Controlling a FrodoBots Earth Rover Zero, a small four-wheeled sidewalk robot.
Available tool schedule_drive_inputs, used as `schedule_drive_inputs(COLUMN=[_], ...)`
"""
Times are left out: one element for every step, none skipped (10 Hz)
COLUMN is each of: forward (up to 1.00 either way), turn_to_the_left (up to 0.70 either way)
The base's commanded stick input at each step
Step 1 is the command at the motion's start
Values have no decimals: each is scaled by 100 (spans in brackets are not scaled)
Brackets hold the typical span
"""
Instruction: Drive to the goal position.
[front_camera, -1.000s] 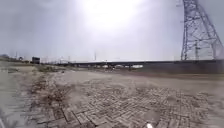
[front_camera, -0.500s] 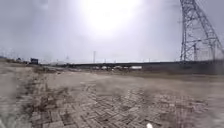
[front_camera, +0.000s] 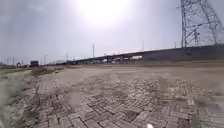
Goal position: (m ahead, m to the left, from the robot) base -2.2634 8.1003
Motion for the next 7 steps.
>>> schedule_drive_inputs(forward=[100, 100, 100, 100, 100, 100, 100], turn_to_the_left=[40, 40, 34, 28, 4, 0, 0])
